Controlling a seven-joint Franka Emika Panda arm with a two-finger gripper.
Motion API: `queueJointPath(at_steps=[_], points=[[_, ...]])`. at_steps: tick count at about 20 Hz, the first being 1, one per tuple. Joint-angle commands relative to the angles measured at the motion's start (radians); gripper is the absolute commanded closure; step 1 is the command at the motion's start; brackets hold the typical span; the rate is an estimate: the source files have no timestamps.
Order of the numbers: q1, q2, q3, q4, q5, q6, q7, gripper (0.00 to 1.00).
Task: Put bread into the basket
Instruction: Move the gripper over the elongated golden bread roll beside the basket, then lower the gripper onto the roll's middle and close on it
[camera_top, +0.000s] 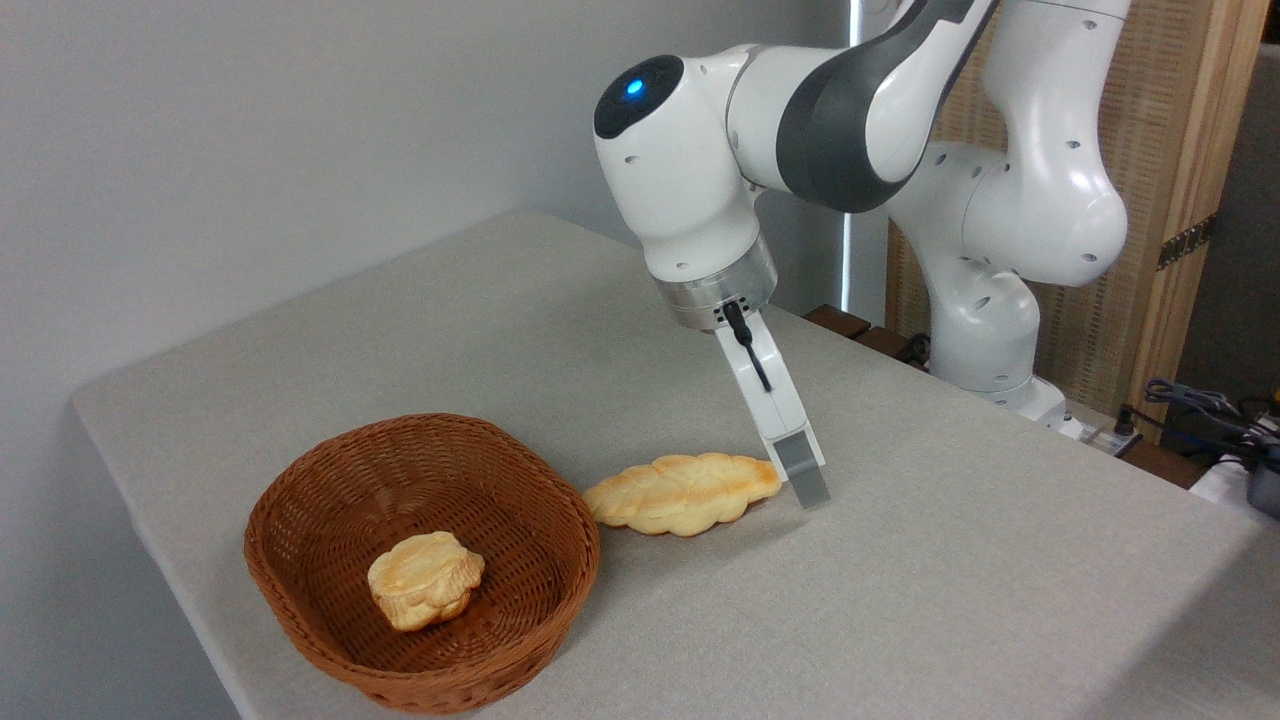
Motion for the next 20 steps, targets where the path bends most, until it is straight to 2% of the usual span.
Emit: queueJointPath(at_steps=[1,3,8,20], points=[[-0.015,-0.002,0.014,-0.007,-0.04,0.041,0.008,0.0],[-0.021,-0.002,0.014,-0.007,-0.058,0.057,0.008,0.0],[-0.046,-0.002,0.013,-0.007,-0.06,0.1,0.012,0.0],[-0.066,0.008,0.002,-0.004,-0.06,0.181,0.055,0.0]])
